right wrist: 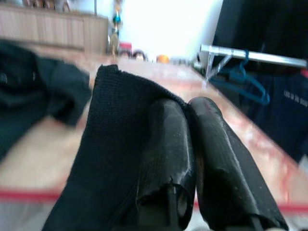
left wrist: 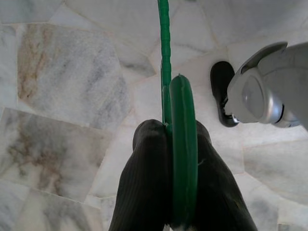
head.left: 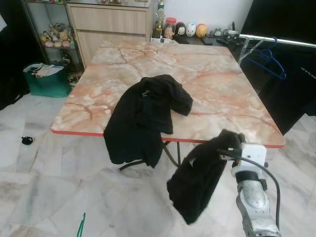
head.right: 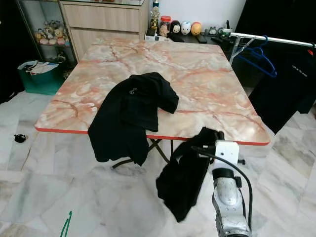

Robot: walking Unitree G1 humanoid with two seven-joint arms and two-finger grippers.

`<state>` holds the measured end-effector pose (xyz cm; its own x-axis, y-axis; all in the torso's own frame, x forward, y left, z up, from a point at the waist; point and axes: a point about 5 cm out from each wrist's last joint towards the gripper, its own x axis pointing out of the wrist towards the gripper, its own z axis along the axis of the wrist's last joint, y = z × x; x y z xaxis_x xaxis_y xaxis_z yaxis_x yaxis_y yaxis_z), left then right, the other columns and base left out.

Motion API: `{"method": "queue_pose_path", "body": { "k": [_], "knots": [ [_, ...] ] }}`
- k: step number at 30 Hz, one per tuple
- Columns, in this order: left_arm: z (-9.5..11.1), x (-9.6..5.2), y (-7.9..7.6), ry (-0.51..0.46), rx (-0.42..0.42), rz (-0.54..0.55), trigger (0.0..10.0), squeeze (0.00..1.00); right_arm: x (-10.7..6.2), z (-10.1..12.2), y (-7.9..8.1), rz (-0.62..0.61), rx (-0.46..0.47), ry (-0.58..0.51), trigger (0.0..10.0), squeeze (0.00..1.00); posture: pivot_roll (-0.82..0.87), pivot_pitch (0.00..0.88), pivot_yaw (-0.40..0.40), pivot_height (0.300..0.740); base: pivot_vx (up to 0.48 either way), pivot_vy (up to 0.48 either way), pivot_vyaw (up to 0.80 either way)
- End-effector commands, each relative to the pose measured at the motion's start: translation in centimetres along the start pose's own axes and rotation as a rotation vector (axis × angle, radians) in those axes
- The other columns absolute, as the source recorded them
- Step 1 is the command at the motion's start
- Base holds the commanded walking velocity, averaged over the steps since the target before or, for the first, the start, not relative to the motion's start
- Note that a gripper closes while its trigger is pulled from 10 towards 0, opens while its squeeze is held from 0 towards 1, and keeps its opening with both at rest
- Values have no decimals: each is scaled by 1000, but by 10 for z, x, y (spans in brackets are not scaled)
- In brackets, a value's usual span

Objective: Hang hanger

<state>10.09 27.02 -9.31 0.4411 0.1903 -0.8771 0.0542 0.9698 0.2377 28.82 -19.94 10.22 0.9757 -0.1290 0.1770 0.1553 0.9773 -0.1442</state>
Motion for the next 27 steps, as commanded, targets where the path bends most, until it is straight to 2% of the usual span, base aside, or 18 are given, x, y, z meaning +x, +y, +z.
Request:
{"method": "queue_pose_path", "body": {
  "k": [1,4,6,9,13,22,27],
  "knots": [
    [-1,0,-1,4,-10,4,10000,0,12,25,0,-4,-8,-96,10000,0,82,0,-46,740,0,0,0],
    [-1,0,0,5,-11,5,10000,0,19,40,4,7,-12,-146,10000,0,84,0,-46,740,0,0,0],
    [-1,0,0,0,-30,7,10000,0,25,58,11,39,-50,-207,10000,0,87,0,-47,740,0,0,0],
    [-1,0,0,-1,-43,8,10000,0,30,71,13,27,-14,-236,10000,0,90,0,-46,740,0,0,0],
    [0,0,0,-2,-47,7,10000,0,43,99,16,33,-4,-317,10000,0,81,0,-46,740,0,0,0],
    [0,0,-1,-8,-69,7,10000,0,47,104,16,34,-17,-311,10000,0,95,0,-56,740,0,0,0],
    [1,0,-2,-13,-77,2,10000,0,42,99,14,26,-30,-300,10000,0,90,0,-56,740,0,0,0]
  ]
}}
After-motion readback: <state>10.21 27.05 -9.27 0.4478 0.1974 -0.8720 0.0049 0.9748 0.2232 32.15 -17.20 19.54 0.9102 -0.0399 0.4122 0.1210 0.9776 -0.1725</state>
